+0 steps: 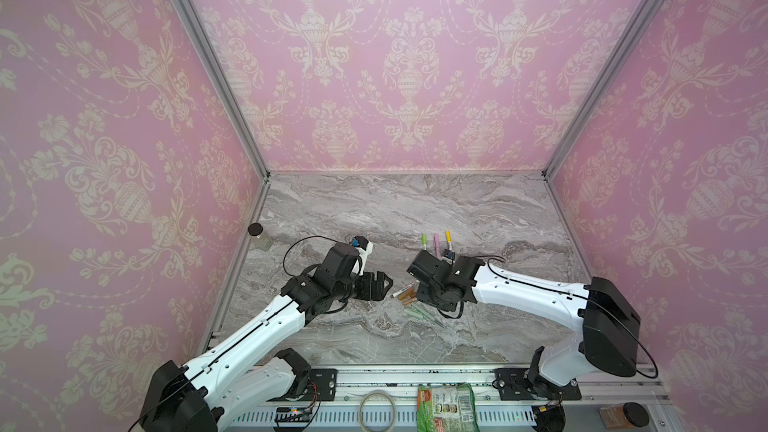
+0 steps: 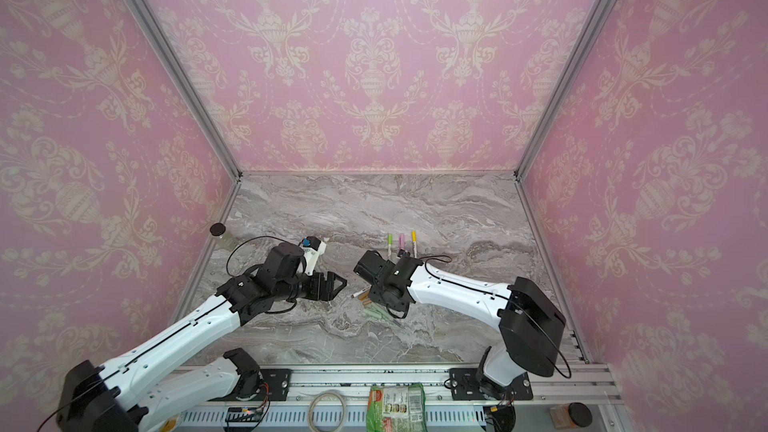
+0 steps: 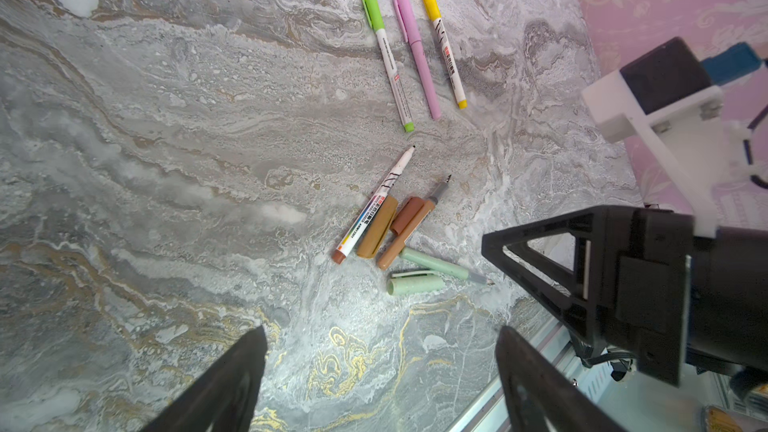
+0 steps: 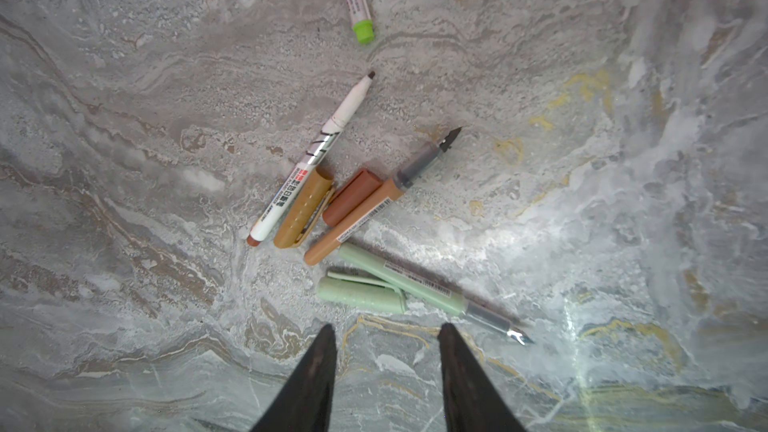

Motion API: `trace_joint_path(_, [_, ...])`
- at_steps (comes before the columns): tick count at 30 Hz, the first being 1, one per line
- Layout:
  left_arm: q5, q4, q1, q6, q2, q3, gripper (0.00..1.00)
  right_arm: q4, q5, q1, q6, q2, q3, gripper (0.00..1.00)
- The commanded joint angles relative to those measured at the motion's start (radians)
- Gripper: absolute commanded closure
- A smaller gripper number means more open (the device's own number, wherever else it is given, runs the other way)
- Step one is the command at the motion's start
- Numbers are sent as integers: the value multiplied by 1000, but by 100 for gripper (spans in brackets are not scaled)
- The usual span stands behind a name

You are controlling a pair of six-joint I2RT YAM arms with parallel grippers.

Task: Insert the pens into the pen caps
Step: 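Move the right gripper over the brown fountain pen and grasp it, then lift the brown fountain pen upright with the right gripper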

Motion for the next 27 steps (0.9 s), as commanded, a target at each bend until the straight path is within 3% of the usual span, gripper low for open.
trace_joint_path(1, [4,-43,7,43,10,25,12,35,42,-6,121,35,9,60])
trace_joint_path(8, [-6,-44,6,64,-12,25,11,183,-45,-73,179,102,-61,65])
trace_joint_path(27, [-28,-30,7,115,-8,16,10,157,-39,-94,207,211,-18,77])
